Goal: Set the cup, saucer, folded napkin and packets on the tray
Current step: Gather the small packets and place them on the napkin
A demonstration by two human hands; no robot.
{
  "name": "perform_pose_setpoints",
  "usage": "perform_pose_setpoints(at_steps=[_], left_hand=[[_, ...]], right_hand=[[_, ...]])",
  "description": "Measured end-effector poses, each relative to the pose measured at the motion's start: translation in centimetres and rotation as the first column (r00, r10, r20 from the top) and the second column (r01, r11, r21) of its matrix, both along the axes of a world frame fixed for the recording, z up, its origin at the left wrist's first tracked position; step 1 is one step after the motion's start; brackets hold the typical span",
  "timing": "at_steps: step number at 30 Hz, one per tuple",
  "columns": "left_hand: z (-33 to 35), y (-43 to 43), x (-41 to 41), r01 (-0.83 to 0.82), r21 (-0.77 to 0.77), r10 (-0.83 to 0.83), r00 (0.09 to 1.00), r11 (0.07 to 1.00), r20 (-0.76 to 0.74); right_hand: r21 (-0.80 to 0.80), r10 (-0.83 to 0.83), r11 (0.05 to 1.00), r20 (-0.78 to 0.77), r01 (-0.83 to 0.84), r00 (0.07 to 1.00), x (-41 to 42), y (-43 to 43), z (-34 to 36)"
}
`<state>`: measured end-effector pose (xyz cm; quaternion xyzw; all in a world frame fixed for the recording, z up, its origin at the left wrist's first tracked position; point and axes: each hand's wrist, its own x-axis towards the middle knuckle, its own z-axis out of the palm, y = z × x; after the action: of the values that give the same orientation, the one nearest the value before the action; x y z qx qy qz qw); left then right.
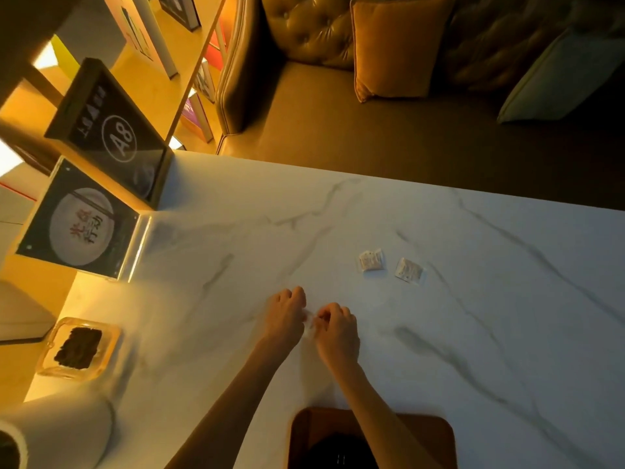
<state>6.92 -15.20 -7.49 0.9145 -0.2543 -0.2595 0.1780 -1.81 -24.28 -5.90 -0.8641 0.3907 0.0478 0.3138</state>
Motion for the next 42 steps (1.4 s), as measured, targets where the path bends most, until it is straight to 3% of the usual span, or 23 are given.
perform_pose_setpoints(at_steps=[5, 8, 10, 12, 14, 16, 19, 24, 28, 30, 33, 35, 39, 42], left_hand=[[1.3, -1.2, 0.8, -0.209, -0.1, 0.174, 0.943, 0.973, -0.285], [2.0, -2.5, 0.7, -0.26, -0.104, 0.195, 0.887, 0.96, -0.419], [2.3, -3.8, 0.7, -0.261, -0.135, 0.189, 0.898, 0.956, -0.398], [2.3, -5.1, 0.7, -0.27, -0.156, 0.202, 0.915, 0.95, -0.35], [2.3, -6.5, 0.8, -0.286, -0.156, 0.227, 0.921, 0.945, -0.317], [2.1, -7.8, 0.8, -0.293, -0.137, 0.24, 0.92, 0.946, -0.309], [1.8, -9.4, 0.8, -0.289, -0.111, 0.24, 0.914, 0.951, -0.327], [0.3, -10.1, 1.1, -0.212, -0.101, 0.176, 0.942, 0.972, -0.285], [0.4, -10.0, 1.5, -0.205, -0.115, 0.151, 0.919, 0.972, -0.365], [0.9, -9.6, 1.8, -0.225, -0.143, 0.142, 0.886, 0.964, -0.441], [2.0, -8.8, 2.1, -0.31, -0.159, 0.155, 0.779, 0.937, -0.608], [2.7, -8.3, 2.0, -0.393, -0.142, 0.157, 0.635, 0.909, -0.757], [3.4, -6.9, 1.7, -0.541, -0.098, 0.083, 0.301, 0.836, -0.95], [2.8, -6.2, 1.7, -0.596, -0.086, 0.01, 0.156, 0.798, -0.988]], right_hand=[[0.33, -0.017, 0.944, 0.108, -0.02, 0.994, -1.0, -3.0, 0.0], [0.374, -0.069, 0.927, 0.152, 0.007, 0.986, -1.4, -5.4, 0.4], [0.338, -0.114, 0.94, 0.162, 0.053, 0.98, -1.1, -7.4, 0.8], [0.193, -0.128, 0.977, 0.21, 0.087, 0.969, -0.1, -9.9, 1.3], [-0.037, 0.023, 0.999, 0.251, -0.014, 0.968, 1.3, -12.7, 1.5], [-0.172, 0.266, 0.955, 0.141, -0.241, 0.954, 2.8, -15.3, 1.4], [-0.187, 0.46, 0.869, -0.035, -0.458, 0.887, 4.0, -17.9, 1.1], [-0.256, 0.516, 0.824, -0.03, -0.505, 0.856, 3.8, -18.6, 0.6], [-0.24, 0.423, 0.892, 0.144, -0.383, 0.895, 2.8, -18.6, 1.1], [-0.147, 0.315, 0.947, 0.281, -0.284, 0.906, 2.3, -18.1, 1.5], [0.014, 0.251, 0.961, 0.373, -0.276, 0.893, 1.7, -16.6, 2.1], [0.009, 0.331, 0.928, 0.442, -0.373, 0.834, 0.9, -15.7, 2.6], [-0.094, 0.584, 0.764, 0.522, -0.639, 0.621, -0.9, -14.5, 2.7], [-0.059, 0.605, 0.731, 0.518, -0.68, 0.605, -1.5, -14.3, 2.1]])
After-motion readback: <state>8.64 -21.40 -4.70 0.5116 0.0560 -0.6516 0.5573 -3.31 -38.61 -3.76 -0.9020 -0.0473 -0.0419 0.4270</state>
